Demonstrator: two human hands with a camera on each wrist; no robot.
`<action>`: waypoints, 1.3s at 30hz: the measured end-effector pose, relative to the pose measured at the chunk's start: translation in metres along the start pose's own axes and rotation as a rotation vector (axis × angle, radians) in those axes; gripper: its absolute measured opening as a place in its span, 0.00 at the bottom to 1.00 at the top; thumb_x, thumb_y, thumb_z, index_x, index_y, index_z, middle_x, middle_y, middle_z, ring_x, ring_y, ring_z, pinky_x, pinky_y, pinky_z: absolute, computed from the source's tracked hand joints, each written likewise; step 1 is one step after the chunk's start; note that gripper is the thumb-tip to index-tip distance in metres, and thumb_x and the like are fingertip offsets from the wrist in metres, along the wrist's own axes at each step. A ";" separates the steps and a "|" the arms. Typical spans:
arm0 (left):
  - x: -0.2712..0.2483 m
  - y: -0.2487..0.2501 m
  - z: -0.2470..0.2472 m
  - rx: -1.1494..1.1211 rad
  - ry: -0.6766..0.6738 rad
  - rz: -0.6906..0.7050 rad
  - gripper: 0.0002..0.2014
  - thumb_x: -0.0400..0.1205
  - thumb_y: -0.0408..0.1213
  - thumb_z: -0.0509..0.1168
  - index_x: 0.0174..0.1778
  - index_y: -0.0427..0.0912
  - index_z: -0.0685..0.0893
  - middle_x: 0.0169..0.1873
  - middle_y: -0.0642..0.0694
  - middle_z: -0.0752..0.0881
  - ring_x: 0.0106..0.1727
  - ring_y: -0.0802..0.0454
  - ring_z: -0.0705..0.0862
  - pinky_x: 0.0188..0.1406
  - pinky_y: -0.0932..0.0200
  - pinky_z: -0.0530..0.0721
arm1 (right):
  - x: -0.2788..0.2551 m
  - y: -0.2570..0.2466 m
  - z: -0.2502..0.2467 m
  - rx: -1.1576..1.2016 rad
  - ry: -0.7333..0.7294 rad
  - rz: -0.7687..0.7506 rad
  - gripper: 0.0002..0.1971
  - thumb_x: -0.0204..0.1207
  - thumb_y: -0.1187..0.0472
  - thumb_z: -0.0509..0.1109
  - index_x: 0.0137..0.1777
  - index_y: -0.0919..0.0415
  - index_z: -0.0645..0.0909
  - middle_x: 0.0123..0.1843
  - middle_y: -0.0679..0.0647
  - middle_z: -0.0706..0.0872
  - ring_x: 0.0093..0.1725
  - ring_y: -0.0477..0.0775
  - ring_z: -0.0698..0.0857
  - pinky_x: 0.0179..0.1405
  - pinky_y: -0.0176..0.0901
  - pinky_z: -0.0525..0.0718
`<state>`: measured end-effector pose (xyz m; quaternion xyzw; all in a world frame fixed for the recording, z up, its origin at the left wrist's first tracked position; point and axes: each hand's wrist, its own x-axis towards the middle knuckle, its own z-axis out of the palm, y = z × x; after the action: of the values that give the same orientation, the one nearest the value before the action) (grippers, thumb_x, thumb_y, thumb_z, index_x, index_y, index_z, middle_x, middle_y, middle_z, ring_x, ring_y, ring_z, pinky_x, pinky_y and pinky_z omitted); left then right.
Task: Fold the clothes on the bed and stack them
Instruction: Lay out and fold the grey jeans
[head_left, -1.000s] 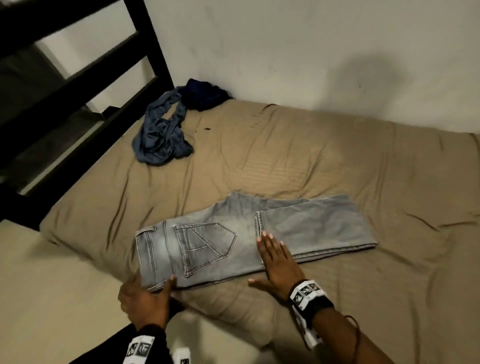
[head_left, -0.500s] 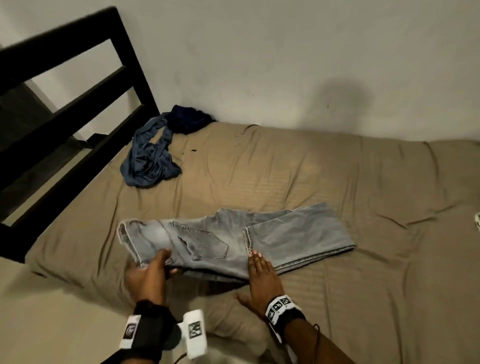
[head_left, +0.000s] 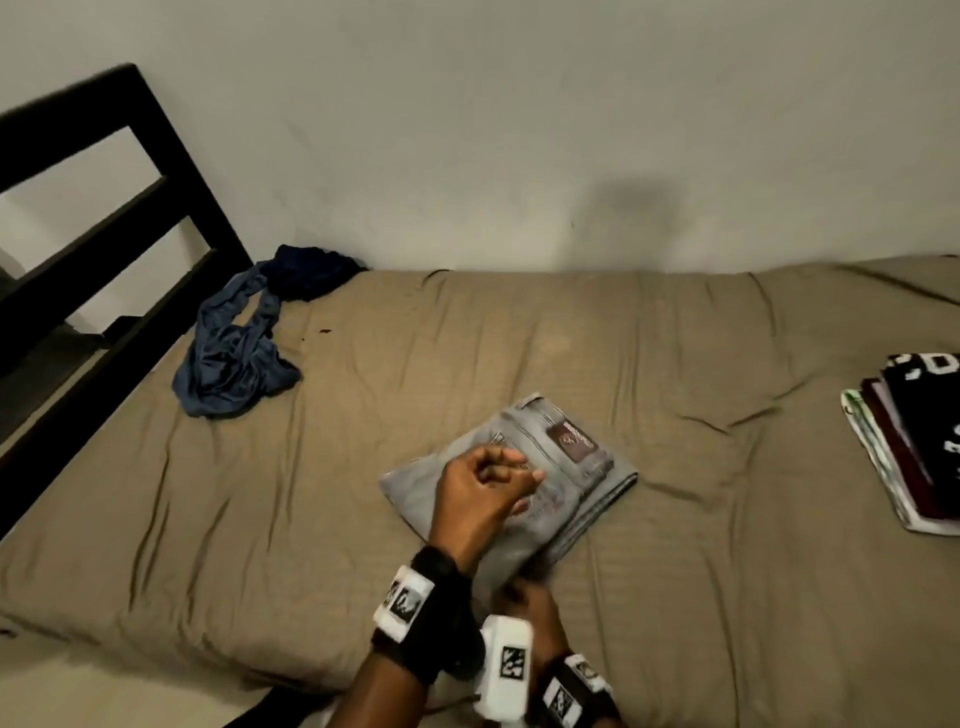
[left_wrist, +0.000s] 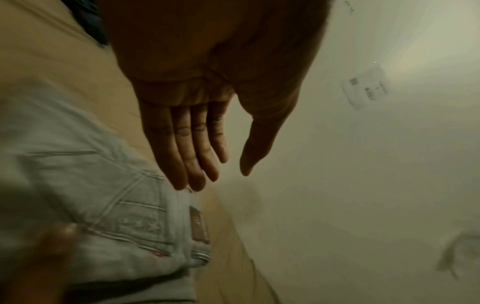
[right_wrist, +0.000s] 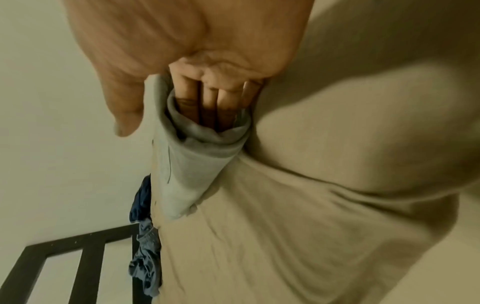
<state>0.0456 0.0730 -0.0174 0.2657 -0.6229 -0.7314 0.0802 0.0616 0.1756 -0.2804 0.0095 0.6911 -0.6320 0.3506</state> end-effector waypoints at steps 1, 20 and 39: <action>-0.002 -0.017 -0.014 0.023 0.028 -0.035 0.16 0.72 0.29 0.83 0.50 0.33 0.85 0.35 0.37 0.88 0.42 0.41 0.88 0.40 0.52 0.88 | -0.008 -0.010 0.000 0.013 -0.004 0.006 0.22 0.65 0.34 0.81 0.42 0.53 0.91 0.46 0.53 0.93 0.46 0.52 0.88 0.53 0.55 0.87; 0.009 -0.178 -0.106 1.184 -0.027 0.044 0.65 0.55 0.93 0.44 0.88 0.65 0.39 0.85 0.33 0.26 0.88 0.33 0.32 0.84 0.38 0.61 | 0.020 -0.116 -0.054 0.479 0.335 0.135 0.18 0.74 0.55 0.80 0.61 0.62 0.88 0.54 0.62 0.93 0.53 0.65 0.92 0.57 0.58 0.87; 0.052 -0.180 -0.083 1.390 -0.330 0.035 0.64 0.63 0.89 0.47 0.86 0.58 0.26 0.82 0.46 0.19 0.82 0.44 0.17 0.74 0.28 0.25 | 0.022 -0.134 -0.060 -0.809 0.860 -0.196 0.34 0.64 0.56 0.81 0.68 0.68 0.74 0.68 0.71 0.78 0.67 0.72 0.77 0.68 0.62 0.76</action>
<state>0.0806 0.0157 -0.2106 0.1313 -0.9531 -0.1944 -0.1913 -0.0445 0.1921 -0.1783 0.0666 0.9544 -0.2875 -0.0448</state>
